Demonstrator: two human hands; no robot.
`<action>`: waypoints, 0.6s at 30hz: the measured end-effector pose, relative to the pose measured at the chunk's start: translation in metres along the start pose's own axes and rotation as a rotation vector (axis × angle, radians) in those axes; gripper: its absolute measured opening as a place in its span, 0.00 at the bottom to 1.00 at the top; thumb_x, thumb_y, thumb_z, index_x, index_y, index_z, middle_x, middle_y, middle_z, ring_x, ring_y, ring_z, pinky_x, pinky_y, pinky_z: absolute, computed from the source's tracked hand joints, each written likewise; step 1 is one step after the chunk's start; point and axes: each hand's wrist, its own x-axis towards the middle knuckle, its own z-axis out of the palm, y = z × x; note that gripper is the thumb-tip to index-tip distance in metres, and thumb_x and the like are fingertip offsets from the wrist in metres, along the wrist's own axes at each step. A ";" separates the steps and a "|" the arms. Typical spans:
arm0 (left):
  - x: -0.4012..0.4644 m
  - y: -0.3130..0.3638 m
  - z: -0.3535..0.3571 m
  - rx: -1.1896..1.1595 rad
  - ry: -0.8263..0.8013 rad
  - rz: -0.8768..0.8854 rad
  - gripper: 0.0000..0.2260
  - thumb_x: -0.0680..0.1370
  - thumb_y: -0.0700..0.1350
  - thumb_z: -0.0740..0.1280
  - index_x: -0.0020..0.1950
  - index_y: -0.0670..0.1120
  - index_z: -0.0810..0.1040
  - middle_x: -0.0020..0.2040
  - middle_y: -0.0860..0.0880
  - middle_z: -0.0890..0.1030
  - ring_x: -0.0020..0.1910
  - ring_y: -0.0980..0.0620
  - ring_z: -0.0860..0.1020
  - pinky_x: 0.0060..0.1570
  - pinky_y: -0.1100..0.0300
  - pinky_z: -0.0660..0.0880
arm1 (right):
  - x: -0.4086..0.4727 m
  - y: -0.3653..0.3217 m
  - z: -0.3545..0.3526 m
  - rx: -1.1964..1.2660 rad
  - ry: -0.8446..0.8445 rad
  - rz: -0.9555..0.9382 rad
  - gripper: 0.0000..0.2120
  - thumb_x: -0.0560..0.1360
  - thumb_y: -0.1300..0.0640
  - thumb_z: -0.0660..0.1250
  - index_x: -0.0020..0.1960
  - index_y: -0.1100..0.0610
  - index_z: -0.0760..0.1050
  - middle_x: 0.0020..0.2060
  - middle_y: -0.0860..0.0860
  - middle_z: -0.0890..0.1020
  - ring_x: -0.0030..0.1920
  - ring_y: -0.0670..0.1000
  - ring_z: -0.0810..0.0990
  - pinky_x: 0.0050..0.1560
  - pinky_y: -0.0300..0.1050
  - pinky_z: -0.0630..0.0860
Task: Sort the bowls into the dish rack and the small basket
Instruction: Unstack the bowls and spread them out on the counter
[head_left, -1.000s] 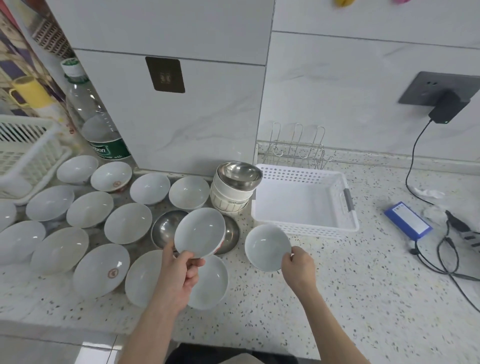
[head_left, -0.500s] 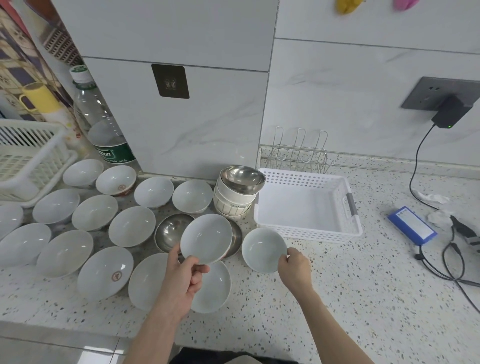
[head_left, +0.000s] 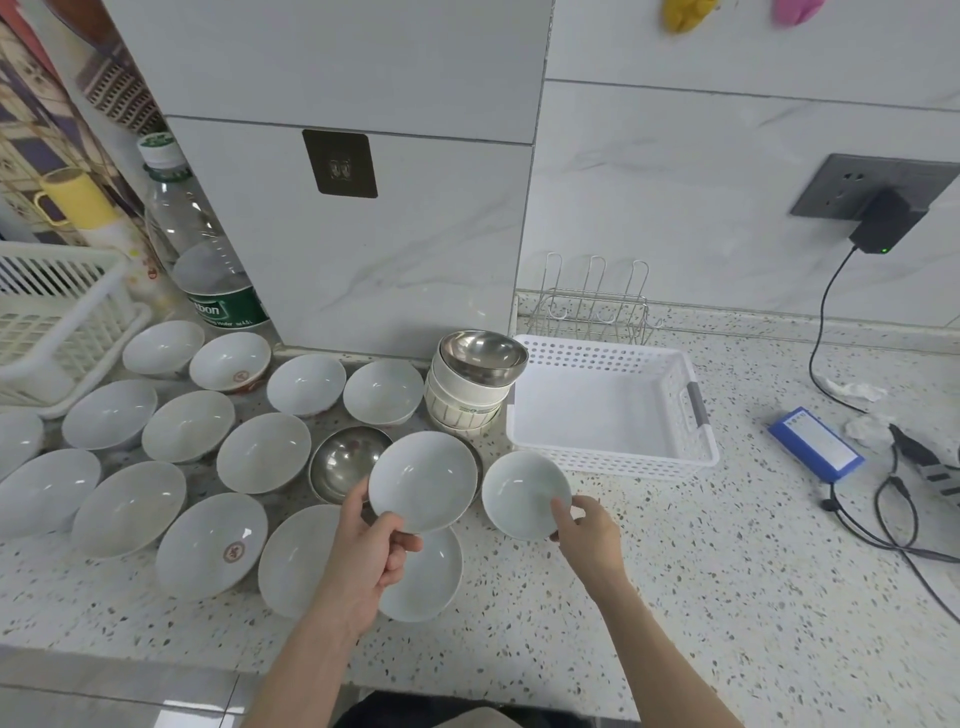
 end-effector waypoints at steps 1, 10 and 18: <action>-0.001 0.000 0.001 0.024 -0.004 0.008 0.25 0.79 0.32 0.58 0.70 0.55 0.67 0.30 0.41 0.79 0.20 0.57 0.66 0.18 0.66 0.60 | -0.003 0.001 -0.001 0.015 0.000 0.013 0.20 0.80 0.45 0.61 0.65 0.58 0.72 0.41 0.53 0.84 0.38 0.44 0.81 0.33 0.38 0.72; -0.008 -0.006 0.014 0.184 -0.112 0.016 0.27 0.78 0.32 0.58 0.66 0.62 0.69 0.30 0.40 0.80 0.24 0.53 0.63 0.20 0.64 0.58 | -0.044 -0.001 -0.024 0.143 0.076 -0.059 0.11 0.80 0.47 0.60 0.56 0.50 0.78 0.31 0.47 0.83 0.30 0.40 0.78 0.32 0.37 0.71; -0.022 -0.022 0.031 0.355 -0.304 -0.059 0.28 0.80 0.34 0.57 0.70 0.65 0.65 0.30 0.41 0.80 0.22 0.55 0.65 0.21 0.64 0.59 | -0.070 0.001 -0.039 0.293 -0.235 -0.093 0.09 0.80 0.46 0.60 0.53 0.44 0.79 0.33 0.53 0.84 0.25 0.44 0.70 0.30 0.41 0.70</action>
